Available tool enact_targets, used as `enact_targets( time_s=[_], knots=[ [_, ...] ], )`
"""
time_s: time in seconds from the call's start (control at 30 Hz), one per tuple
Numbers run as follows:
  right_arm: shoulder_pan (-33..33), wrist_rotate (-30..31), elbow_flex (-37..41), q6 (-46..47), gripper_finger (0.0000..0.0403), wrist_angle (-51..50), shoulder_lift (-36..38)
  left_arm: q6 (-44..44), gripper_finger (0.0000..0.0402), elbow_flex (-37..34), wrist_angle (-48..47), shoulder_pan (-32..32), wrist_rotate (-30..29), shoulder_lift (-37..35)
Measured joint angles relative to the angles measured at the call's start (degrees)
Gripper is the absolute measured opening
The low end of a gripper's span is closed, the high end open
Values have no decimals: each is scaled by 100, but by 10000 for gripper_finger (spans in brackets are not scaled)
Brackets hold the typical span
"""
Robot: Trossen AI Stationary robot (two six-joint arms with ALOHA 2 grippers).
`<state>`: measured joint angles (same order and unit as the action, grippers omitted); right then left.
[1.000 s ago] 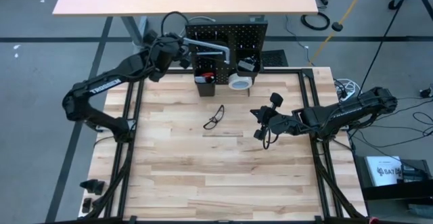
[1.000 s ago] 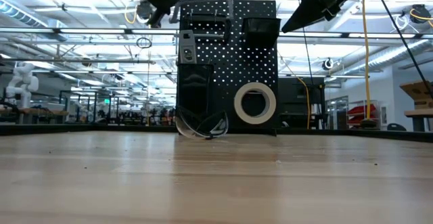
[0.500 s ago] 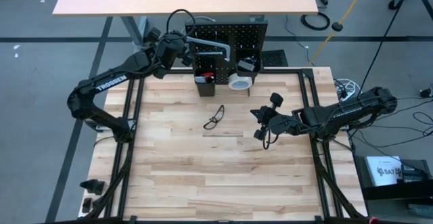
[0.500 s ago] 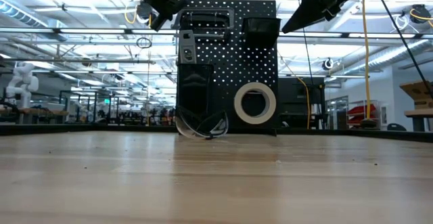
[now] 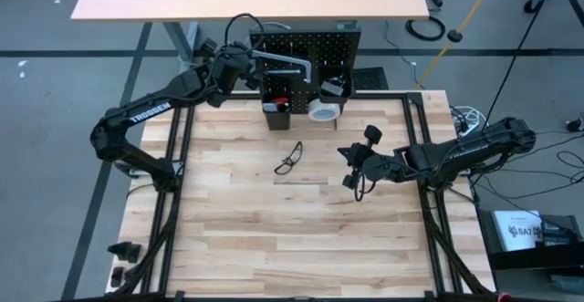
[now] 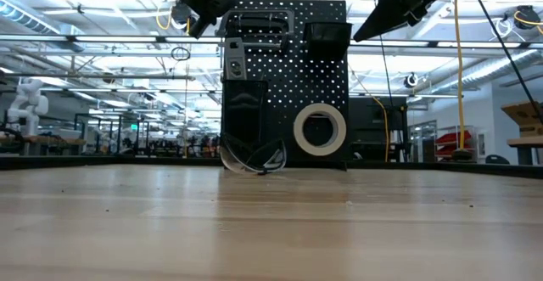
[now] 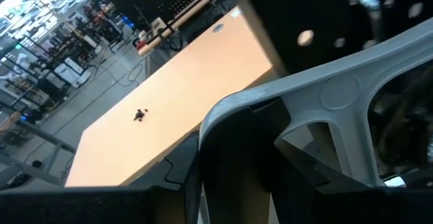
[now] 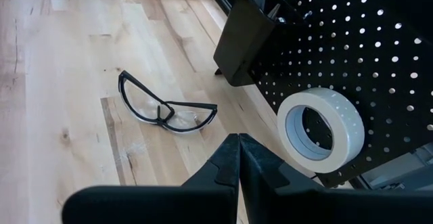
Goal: Hang tools onto peg board
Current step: Hang the gray hacksaw on the black peg board
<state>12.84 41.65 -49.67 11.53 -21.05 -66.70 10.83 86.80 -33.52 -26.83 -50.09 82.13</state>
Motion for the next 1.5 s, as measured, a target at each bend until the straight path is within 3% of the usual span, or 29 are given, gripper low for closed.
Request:
enact_targets(
  time_s=[0.23,1.1,1.5],
  knots=[
    [-13,0,0,0,0,1,0,0,130,0,-47,221,-470,34],
    [-15,-147,0,-20,0,1,-2,-2,130,34,392,409,-655,317],
    [-15,-148,0,-22,0,-6,-2,-444,130,184,-71,409,-999,314]
  ],
)
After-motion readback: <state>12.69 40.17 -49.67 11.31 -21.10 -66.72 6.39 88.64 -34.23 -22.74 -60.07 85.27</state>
